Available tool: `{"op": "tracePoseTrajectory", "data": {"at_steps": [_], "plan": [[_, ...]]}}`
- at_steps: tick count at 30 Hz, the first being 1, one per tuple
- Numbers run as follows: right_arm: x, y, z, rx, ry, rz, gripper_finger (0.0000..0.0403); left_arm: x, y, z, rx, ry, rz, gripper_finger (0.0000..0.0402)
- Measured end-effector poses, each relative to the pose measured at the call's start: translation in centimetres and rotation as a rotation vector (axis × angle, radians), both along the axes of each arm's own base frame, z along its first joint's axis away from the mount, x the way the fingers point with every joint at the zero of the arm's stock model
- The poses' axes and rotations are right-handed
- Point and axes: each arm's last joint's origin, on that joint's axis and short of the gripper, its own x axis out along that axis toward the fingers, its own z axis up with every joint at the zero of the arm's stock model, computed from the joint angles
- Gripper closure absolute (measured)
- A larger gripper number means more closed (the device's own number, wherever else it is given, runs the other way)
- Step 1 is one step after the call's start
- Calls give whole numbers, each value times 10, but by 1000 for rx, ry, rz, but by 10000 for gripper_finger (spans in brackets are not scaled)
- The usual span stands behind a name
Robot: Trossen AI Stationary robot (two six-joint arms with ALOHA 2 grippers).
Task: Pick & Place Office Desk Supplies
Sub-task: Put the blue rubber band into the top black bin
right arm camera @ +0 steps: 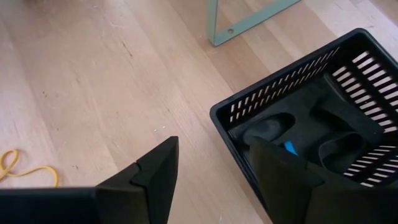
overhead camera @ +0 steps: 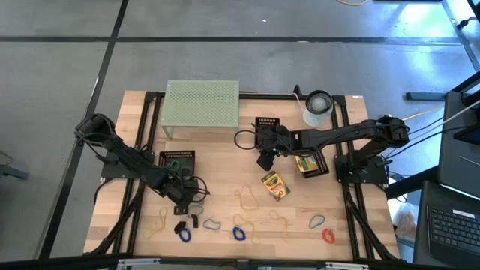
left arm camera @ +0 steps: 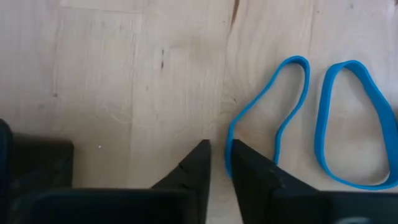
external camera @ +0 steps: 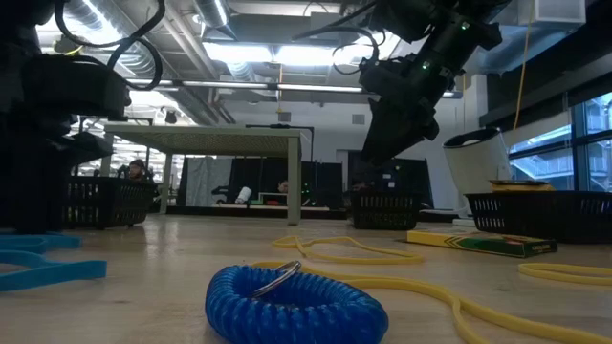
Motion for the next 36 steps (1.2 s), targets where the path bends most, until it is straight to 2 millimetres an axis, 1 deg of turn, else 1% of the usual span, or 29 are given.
{"op": "tracePoseTrajectory", "data": {"at_steps": [3,4,7,10,15,19,23,26,31,36], "plan": [[0,0,0,0,0,0,202,1,-1,0,0,-4,-25,392],[0,0,0,0,0,0,202,1,-1,0,-1,-12,-36,396],[0,0,0,0,0,0,202,3,-2,1,17,-32,-74,397],[0,0,1,1,-2,0,202,8,-5,7,50,-52,-105,399],[-4,0,10,1,-33,1,202,24,-10,27,138,-167,-120,399],[-8,1,23,8,-88,10,202,38,-16,48,222,-277,-105,399],[-12,10,39,4,-169,49,202,51,-20,72,331,-391,-88,399],[-13,21,50,-8,-241,119,202,60,-23,91,412,-474,-66,399],[-9,46,67,30,-392,320,202,72,-28,125,525,-591,-19,399],[-6,64,78,52,-522,394,202,79,-30,146,643,-654,-28,399]]}}
